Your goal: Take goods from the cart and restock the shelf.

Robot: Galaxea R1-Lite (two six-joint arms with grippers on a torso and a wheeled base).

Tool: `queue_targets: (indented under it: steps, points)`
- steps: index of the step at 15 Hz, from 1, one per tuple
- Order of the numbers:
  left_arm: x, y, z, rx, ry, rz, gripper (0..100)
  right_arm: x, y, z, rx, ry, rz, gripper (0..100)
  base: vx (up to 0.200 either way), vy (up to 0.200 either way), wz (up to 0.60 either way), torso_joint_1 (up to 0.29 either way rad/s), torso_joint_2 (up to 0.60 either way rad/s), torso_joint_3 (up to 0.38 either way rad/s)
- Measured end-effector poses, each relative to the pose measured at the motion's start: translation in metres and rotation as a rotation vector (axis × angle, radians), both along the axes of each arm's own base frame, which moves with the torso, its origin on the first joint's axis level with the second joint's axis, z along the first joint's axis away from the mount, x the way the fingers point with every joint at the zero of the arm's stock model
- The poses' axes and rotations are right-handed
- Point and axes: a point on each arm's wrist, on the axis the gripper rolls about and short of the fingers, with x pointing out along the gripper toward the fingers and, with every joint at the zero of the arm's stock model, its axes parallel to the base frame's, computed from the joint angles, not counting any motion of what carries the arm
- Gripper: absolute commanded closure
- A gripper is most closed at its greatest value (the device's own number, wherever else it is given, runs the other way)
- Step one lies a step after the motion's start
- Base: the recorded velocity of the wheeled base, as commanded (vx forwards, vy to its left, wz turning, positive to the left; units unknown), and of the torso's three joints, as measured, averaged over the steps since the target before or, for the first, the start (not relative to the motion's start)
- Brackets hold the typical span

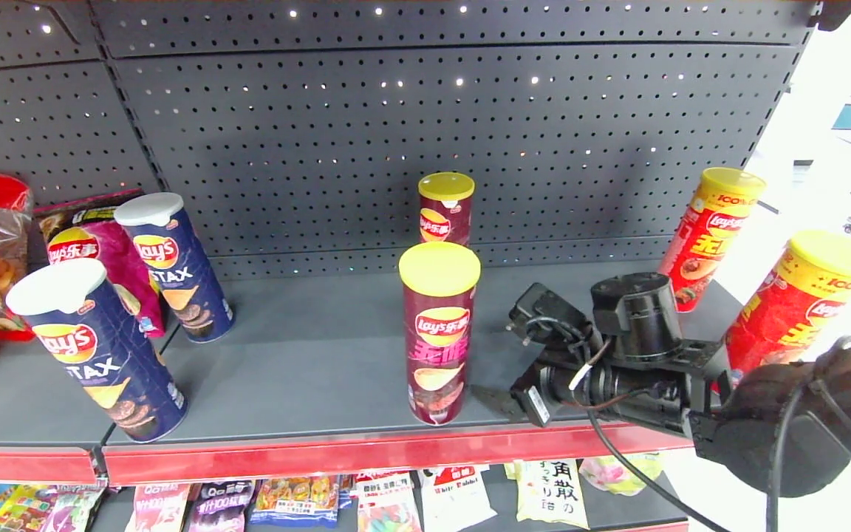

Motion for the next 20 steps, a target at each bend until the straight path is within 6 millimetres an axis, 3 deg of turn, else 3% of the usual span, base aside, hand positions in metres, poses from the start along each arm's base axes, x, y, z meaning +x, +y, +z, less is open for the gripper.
queue_targets:
  steps: [5, 7, 12, 17, 20]
  points:
    - [0.000, 0.000, 0.000, 0.000, 0.000, 0.000, 0, -0.037, -0.026, 0.026, 0.049, -0.055, 0.005, 0, 0.000, 0.000, 0.00, 0.000, 0.00, 0.000]
    - [0.000, 0.000, 0.000, 0.000, 0.000, 0.000, 0, -0.061, -0.042, 0.042, 0.081, -0.095, 0.009, 0, 0.000, 0.000, 0.00, 0.000, 0.00, 0.000]
    - [0.000, 0.000, 0.000, 0.000, 0.000, 0.000, 0, -0.130, -0.097, 0.060, 0.144, -0.146, 0.023, 0, 0.000, 0.000, 0.00, 0.000, 0.00, 0.000]
    - [0.000, 0.000, 0.000, 0.000, 0.000, 0.000, 0, -0.186, -0.149, 0.055, 0.175, -0.184, -0.070, 0, 0.000, 0.000, 0.00, 0.000, 0.00, 0.000]
    - [0.000, 0.000, 0.000, 0.000, 0.000, 0.000, 0, -0.211, -0.166, 0.048, 0.192, -0.241, -0.173, 0, 0.000, 0.000, 0.00, 0.000, 0.00, 0.000]
